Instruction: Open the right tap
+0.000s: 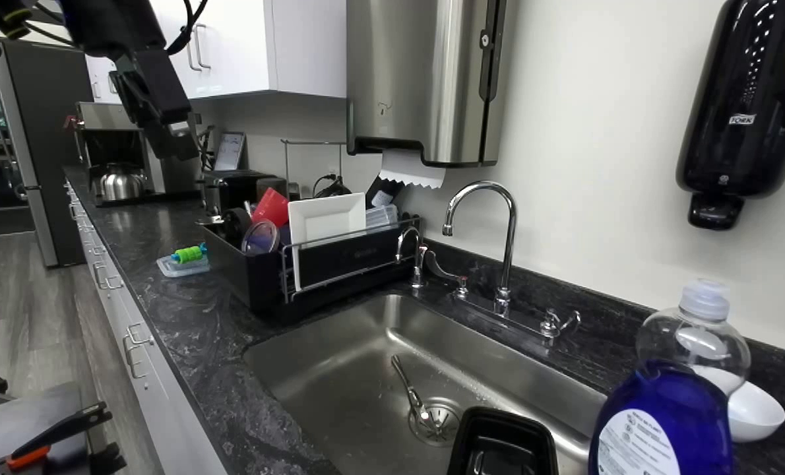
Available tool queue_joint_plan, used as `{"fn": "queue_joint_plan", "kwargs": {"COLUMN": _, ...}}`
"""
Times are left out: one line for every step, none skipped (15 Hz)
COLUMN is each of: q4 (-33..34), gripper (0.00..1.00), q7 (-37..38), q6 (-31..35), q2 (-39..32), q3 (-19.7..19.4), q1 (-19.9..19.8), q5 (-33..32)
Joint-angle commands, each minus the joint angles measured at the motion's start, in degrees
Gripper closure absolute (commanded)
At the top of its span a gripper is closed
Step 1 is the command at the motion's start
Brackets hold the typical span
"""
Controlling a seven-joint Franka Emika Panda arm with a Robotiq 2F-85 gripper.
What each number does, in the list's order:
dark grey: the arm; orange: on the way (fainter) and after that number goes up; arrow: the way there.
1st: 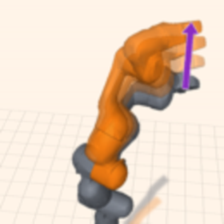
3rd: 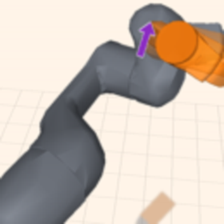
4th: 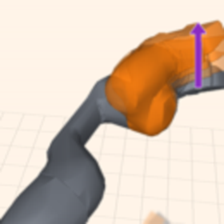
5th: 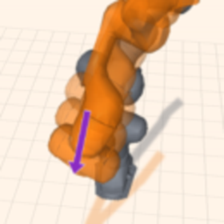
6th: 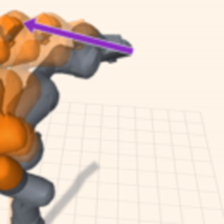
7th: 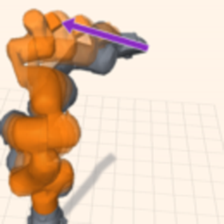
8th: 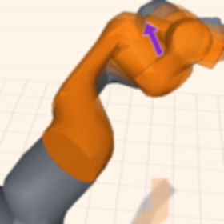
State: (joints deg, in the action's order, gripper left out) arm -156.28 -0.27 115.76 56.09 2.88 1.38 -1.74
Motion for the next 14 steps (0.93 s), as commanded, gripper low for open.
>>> {"fn": "queue_joint_plan", "kwargs": {"q4": 0.2, "gripper": 0.0, "q7": 0.2, "q6": -0.2, "q2": -0.1, "q3": -0.2, "q1": 0.2, "q5": -0.2}}
{"fn": "queue_joint_plan", "kwargs": {"q4": 0.2, "gripper": 0.0, "q7": 0.2, "q6": -0.2, "q2": -0.1, "q3": -0.2, "q1": 0.2, "q5": -0.2}}
{"fn": "queue_joint_plan", "kwargs": {"q4": 0.2, "gripper": 0.0, "q7": 0.2, "q6": -0.2, "q2": -0.1, "q3": -0.2, "q1": 0.2, "q5": -0.2}}
{"fn": "queue_joint_plan", "kwargs": {"q4": 0.2, "gripper": 0.0, "q7": 0.2, "q6": -0.2, "q2": -0.1, "q3": -0.2, "q1": 0.2, "q5": -0.2}}
{"fn": "queue_joint_plan", "kwargs": {"q4": 0.2, "gripper": 0.0, "q7": 0.2, "q6": -0.2, "q2": -0.1, "q3": -0.2, "q1": 0.2, "q5": -0.2}}
{"fn": "queue_joint_plan", "kwargs": {"q4": 0.2, "gripper": 0.0, "q7": 0.2, "q6": -0.2, "q2": -0.1, "q3": -0.2, "q1": 0.2, "q5": -0.2}}
{"fn": "queue_joint_plan", "kwargs": {"q4": -0.3, "gripper": 0.0, "q7": -0.5, "q6": 0.5, "q2": -0.2, "q3": -0.6, "q1": 0.5, "q5": -0.1}}
{"fn": "queue_joint_plan", "kwargs": {"q4": -1.0, "gripper": 0.0, "q7": -1.5, "q6": 1.7, "q2": -0.3, "q3": -1.3, "q1": 1.1, "q5": 0.2}}
{"fn": "queue_joint_plan", "kwargs": {"q4": -1.3, "gripper": 0.0, "q7": -1.6, "q6": 2.0, "q2": -0.7, "q3": -1.4, "q1": 0.9, "q5": 0.1}}
{"fn": "queue_joint_plan", "kwargs": {"q4": -1.7, "gripper": 0.0, "q7": -1.8, "q6": 2.5, "q2": -1.2, "q3": -1.7, "q1": 0.7, "q5": 0.0}}
{"fn": "queue_joint_plan", "kwargs": {"q4": -2.1, "gripper": 0.0, "q7": -2.2, "q6": 3.2, "q2": -1.8, "q3": -2.1, "q1": 0.7, "q5": 0.0}}
{"fn": "queue_joint_plan", "kwargs": {"q4": -2.5, "gripper": 0.0, "q7": -2.6, "q6": 4.1, "q2": -2.5, "q3": -2.6, "q1": 0.6, "q5": -0.1}}
{"fn": "queue_joint_plan", "kwargs": {"q4": -3.0, "gripper": 0.0, "q7": -2.9, "q6": 5.2, "q2": -3.3, "q3": -3.0, "q1": 0.4, "q5": -0.1}}
{"fn": "queue_joint_plan", "kwargs": {"q4": -3.3, "gripper": 0.0, "q7": -3.3, "q6": 6.4, "q2": -4.3, "q3": -3.6, "q1": 0.3, "q5": -0.2}}
